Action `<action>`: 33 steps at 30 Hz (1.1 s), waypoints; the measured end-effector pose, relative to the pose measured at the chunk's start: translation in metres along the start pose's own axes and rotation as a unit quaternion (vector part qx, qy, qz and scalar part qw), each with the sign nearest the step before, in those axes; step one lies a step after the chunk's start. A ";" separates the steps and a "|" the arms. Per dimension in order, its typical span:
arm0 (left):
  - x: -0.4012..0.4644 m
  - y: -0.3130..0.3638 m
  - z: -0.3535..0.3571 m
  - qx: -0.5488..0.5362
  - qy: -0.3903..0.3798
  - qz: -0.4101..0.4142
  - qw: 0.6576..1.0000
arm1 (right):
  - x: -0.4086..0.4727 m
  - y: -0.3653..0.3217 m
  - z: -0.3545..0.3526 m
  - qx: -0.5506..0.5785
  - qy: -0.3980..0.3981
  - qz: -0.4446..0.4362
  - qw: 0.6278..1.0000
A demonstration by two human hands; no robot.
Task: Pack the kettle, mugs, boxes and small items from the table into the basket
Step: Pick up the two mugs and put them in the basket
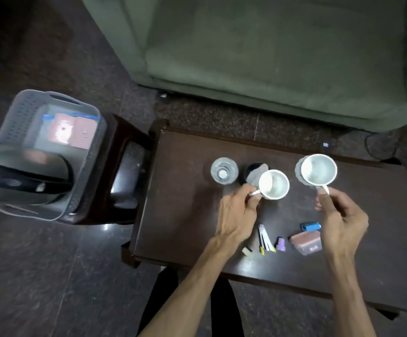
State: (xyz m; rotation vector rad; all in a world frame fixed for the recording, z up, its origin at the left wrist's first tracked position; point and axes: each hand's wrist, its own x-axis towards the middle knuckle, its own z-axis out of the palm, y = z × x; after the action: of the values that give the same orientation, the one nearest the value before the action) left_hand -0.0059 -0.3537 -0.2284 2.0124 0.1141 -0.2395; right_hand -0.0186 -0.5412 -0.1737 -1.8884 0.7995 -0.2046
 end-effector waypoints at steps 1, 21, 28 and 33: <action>0.003 0.000 -0.016 -0.009 0.032 -0.002 0.999 | -0.006 -0.013 0.013 0.006 -0.011 -0.010 1.000; 0.092 -0.102 -0.349 -0.103 0.478 -0.178 0.854 | -0.141 -0.186 0.390 0.001 -0.298 -0.103 0.949; 0.150 -0.118 -0.416 -0.212 0.594 -0.295 0.718 | -0.155 -0.218 0.513 -0.077 -0.384 -0.157 0.907; 0.183 -0.126 -0.434 -0.268 0.602 -0.344 0.669 | -0.148 -0.227 0.560 -0.158 -0.407 -0.202 0.877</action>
State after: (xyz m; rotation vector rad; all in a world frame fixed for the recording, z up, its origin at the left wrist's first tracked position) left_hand 0.2005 0.0874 -0.1958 1.1201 1.5997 0.6518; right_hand 0.2340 0.0264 -0.2019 -2.1614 -0.1545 0.4799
